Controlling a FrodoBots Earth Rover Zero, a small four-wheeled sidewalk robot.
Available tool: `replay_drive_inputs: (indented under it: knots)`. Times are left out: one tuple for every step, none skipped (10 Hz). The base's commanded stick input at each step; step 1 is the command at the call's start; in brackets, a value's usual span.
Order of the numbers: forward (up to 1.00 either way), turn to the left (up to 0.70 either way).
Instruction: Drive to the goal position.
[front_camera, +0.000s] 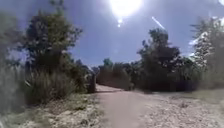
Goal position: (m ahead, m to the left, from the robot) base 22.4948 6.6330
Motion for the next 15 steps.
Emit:
replay_drive_inputs:
  knots:
    - [0.85, 0.0]
    - [0.85, 0.0]
    - [0.85, 0.0]
    - [0.85, 0.0]
    - [0.85, 0.0]
    - [0.85, 0.0]
    - [0.85, 0.0]
    - [0.85, 0.0]
    - [0.85, 0.0]
    - [0.85, 0.0]
    - [0.85, 0.0]
    - [0.85, 0.0]
    - [0.85, 0.0]
    - [0.85, 0.0]
    - [0.85, 0.0]
